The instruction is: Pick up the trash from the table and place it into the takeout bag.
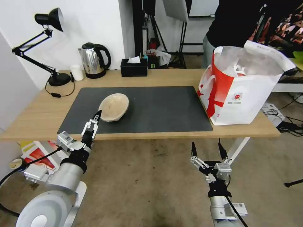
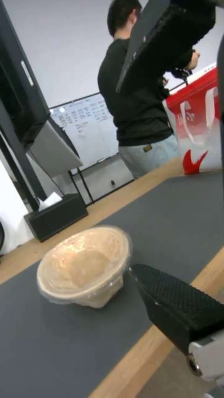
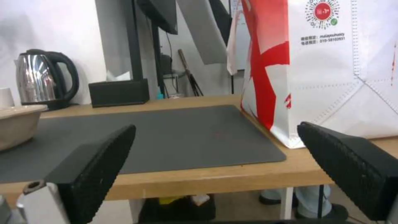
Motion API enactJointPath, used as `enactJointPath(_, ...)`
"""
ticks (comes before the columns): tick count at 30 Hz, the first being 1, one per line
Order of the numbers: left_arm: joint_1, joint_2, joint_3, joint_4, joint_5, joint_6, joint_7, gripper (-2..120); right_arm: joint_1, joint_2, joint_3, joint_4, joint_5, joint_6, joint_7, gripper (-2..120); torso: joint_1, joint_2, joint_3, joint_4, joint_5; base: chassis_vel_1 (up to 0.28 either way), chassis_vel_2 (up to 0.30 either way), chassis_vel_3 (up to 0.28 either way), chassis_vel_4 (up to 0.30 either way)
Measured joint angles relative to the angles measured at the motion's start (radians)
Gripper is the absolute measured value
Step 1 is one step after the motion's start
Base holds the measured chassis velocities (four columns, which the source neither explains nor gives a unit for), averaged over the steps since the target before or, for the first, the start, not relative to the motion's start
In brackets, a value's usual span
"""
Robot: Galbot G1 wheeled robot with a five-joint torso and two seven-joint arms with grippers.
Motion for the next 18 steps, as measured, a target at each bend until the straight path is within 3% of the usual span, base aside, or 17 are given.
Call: enactJointPath(18,-0.007,0.004,-0.006,0.012,0.035,0.004,-0.015,100,0.0,0.0,0.0,0.0,0.0,0.0,0.0,100,0.0,0.0,0.0,0.0,0.0,0.0,0.0,0.0,0.0)
